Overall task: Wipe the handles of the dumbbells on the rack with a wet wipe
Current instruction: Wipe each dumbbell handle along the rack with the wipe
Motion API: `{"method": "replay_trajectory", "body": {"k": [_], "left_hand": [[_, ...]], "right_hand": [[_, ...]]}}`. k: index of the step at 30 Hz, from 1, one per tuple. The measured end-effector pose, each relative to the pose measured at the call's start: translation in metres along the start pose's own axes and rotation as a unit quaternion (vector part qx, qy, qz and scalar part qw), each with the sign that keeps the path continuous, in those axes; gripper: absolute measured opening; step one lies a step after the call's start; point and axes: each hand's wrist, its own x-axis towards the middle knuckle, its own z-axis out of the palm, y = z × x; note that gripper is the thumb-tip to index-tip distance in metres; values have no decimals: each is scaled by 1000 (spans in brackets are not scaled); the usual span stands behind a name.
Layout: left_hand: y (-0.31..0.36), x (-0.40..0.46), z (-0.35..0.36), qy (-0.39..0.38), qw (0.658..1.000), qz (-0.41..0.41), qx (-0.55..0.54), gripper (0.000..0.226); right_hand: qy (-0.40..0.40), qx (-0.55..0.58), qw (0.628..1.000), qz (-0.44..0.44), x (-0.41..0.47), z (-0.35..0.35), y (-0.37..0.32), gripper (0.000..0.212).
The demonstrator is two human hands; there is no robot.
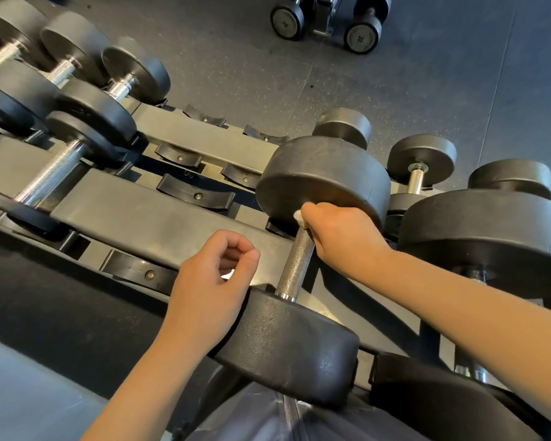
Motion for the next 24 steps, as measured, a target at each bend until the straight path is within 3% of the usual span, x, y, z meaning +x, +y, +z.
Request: {"method": "replay_trajectory", "body": {"k": [3, 9, 12, 14, 17, 21, 24], "left_hand": [[0, 0, 1, 2, 1000, 1, 4, 3], [1, 0, 1, 8, 1000, 4, 9, 3], [1, 0, 1, 5, 1000, 0, 8, 2], [0, 0, 1, 3, 1000, -1, 12, 1], [0, -1, 1, 3, 1000, -2, 16, 3], [0, -1, 1, -1, 1000, -2, 23, 7], [1, 0, 0, -5, 1000, 3, 22, 9]], "right_hand": [[3, 69, 998, 3, -3, 0, -2, 11], [-84, 182, 978, -62, -16, -8, -14, 17], [-9, 56, 998, -17, -6, -16, -2, 18], [-24, -31, 999, -10, 1, -11, -2, 23], [-52, -40, 998, -13, 8, -3, -5, 20], [-51, 51, 997, -14, 7, -1, -5, 16], [-96, 206, 971, -69, -11, -5, -16, 17]]}}
